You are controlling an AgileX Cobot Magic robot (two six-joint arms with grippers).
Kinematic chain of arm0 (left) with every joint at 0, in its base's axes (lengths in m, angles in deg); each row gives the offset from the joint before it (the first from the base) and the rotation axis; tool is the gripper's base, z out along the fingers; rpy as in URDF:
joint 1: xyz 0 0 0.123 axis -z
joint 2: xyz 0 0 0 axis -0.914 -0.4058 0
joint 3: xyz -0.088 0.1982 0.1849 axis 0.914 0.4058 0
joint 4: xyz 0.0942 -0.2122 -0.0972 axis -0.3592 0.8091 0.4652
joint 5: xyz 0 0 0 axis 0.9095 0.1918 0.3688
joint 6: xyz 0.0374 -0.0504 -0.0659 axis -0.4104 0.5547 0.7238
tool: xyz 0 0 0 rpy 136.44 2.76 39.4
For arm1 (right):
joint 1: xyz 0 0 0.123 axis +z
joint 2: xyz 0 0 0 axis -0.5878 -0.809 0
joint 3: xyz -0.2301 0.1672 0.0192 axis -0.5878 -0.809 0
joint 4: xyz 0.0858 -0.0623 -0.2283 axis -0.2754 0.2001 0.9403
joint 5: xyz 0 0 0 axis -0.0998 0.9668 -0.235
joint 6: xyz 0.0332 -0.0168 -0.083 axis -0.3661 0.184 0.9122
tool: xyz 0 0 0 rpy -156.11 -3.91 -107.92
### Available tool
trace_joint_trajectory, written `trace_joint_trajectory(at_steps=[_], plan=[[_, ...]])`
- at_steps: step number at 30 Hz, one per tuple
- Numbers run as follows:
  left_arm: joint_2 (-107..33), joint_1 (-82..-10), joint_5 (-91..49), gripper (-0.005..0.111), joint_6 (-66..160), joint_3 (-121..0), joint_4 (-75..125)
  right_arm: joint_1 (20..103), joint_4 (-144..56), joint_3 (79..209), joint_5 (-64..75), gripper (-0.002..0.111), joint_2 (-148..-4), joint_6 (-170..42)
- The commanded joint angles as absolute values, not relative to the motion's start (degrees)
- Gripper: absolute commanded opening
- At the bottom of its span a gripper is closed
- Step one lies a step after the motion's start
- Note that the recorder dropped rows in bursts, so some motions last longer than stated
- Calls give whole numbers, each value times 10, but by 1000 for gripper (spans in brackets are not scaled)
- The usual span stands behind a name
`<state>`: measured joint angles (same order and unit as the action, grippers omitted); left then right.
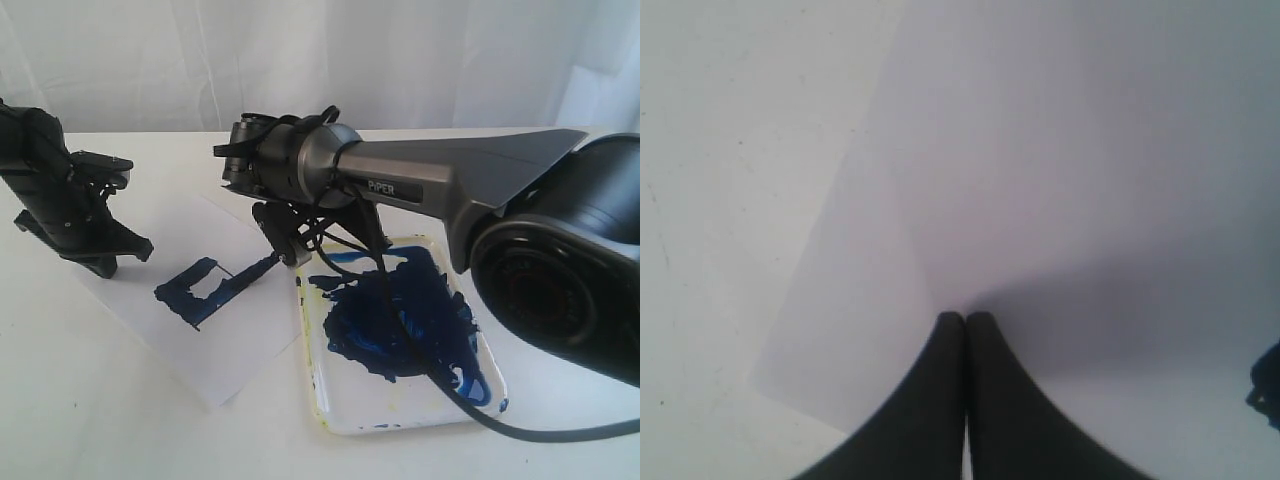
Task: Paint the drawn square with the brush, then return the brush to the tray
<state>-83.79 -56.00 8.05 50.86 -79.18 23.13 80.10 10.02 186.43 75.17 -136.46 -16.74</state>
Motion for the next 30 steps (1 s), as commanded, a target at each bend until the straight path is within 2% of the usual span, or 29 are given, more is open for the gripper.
trace_joint_trajectory(at_steps=[1,26,30], plan=[[-847,-562,104,0,506,-788,222,799,113,1863,755,0,-1364,-173],[-847,-562,104,0,506,-788,222,799,68,1863,744,0,-1333,-184],[-847,-562,104,0,506,-788,222,799,49,1863,708,0,-1342,-203]])
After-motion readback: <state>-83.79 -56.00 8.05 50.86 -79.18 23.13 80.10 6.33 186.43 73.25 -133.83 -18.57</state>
